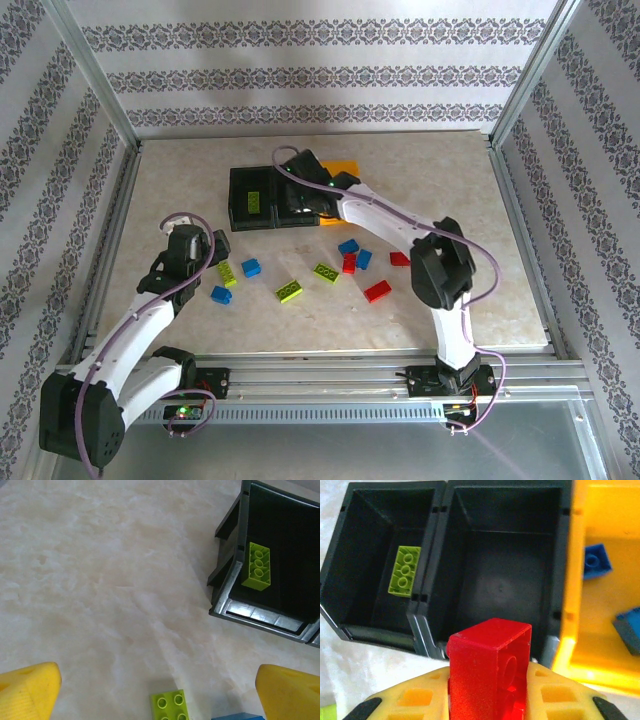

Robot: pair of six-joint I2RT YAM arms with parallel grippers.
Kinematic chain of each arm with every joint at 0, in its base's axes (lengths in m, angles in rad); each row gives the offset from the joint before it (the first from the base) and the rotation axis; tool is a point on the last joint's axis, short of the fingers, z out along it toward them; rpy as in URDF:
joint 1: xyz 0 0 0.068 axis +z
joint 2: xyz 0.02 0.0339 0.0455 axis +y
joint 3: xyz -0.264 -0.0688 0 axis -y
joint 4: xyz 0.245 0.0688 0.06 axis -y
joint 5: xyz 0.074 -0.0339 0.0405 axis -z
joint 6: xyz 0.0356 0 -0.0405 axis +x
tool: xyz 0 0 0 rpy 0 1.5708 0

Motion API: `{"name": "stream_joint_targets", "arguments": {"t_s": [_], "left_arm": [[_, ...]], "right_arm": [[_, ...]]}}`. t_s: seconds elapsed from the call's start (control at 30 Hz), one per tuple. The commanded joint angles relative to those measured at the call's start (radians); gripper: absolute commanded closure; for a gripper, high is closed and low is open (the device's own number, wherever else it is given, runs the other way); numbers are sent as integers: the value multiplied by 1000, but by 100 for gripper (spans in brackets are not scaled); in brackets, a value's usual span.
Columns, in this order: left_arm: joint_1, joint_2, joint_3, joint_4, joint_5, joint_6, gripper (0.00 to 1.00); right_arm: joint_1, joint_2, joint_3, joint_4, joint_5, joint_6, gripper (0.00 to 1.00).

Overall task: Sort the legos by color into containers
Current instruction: Place the lego in the container.

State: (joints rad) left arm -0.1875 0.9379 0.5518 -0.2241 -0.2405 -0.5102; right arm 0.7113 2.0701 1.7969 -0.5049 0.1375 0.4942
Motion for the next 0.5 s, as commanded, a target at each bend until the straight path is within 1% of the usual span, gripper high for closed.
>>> {"name": "stream_joint_targets", "arguments": {"t_s": [0.0, 0.17, 0.27, 0.47], "left_arm": [[18, -16, 5, -14, -6, -7, 0], [20, -15, 5, -12, -4, -4, 0], [19, -17, 3, -14, -3, -2, 0], [19, -19, 2, -21, -9, 1, 0]], "right_arm": [[5, 88, 103, -32, -10, -71, 76], [2, 209, 219, -37, 24, -125, 75], [-5, 265, 268, -48, 32, -131, 75], [-28, 296, 271, -49, 25, -102, 75]]}}
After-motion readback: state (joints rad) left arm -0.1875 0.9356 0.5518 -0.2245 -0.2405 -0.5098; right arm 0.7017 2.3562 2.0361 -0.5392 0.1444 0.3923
